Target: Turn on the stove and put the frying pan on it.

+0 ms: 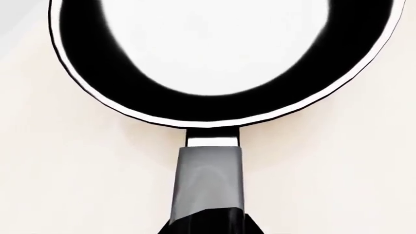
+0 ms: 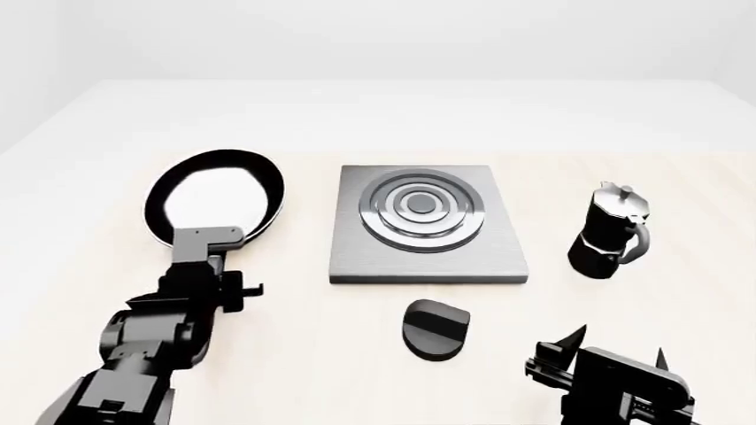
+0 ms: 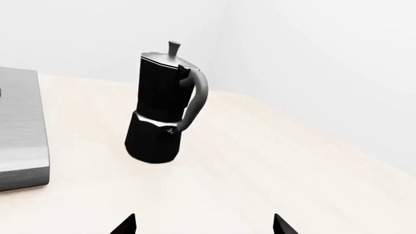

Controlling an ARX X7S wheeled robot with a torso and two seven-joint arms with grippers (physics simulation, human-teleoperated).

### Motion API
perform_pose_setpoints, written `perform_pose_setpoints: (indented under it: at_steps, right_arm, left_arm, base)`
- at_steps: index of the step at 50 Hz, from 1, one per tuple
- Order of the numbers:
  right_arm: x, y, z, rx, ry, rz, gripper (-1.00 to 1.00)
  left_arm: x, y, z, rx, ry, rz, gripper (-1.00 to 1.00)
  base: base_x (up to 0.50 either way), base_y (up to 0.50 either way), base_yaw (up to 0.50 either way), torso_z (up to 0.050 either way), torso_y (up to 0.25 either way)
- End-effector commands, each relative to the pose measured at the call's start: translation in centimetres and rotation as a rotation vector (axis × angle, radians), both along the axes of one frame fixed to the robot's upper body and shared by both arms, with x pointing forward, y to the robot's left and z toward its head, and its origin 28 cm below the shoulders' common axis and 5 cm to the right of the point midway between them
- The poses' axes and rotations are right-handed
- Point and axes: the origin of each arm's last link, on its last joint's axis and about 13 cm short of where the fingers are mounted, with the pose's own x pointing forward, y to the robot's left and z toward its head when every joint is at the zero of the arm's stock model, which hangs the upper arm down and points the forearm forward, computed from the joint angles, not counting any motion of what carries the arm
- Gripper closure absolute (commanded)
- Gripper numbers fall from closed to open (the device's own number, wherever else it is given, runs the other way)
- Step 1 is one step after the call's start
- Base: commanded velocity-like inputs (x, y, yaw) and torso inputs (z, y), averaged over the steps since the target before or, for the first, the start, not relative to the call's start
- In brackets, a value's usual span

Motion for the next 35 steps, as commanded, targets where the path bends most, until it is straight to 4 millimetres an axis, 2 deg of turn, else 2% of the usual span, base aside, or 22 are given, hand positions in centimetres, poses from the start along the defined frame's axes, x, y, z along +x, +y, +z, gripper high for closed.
perform_pose_setpoints:
  at_steps: [1, 11, 27, 35]
  right_arm:
    - [0.0, 0.0, 0.0, -0.002, 0.001, 0.002, -1.00]
    - [0.0, 0.0, 0.0, -0.004, 0.003, 0.005, -1.00]
    - [0.1, 0.0, -0.2, -0.004, 0.004, 0.008, -1.00]
    - [0.1, 0.0, -0.1, -0.002, 0.005, 0.009, -1.00]
  left_arm:
    - [-0.7, 0.2, 0.1, -0.006, -0.017, 0.006, 1.00]
    - [-1.6, -1.0, 5.5, 0.067, -0.183, -0.107, 1.00]
    - [-1.7, -3.4, 8.7, 0.168, -0.277, -0.315, 1.00]
    - [-1.0, -4.7, 11.2, 0.192, -0.319, -0.458, 1.00]
  base:
    - [0.00, 0.00, 0.00, 0.000, 0.000]
    - [0.00, 0.00, 0.00, 0.000, 0.000]
    - [0.00, 0.00, 0.00, 0.000, 0.001]
    - [0.00, 0.00, 0.00, 0.000, 0.001]
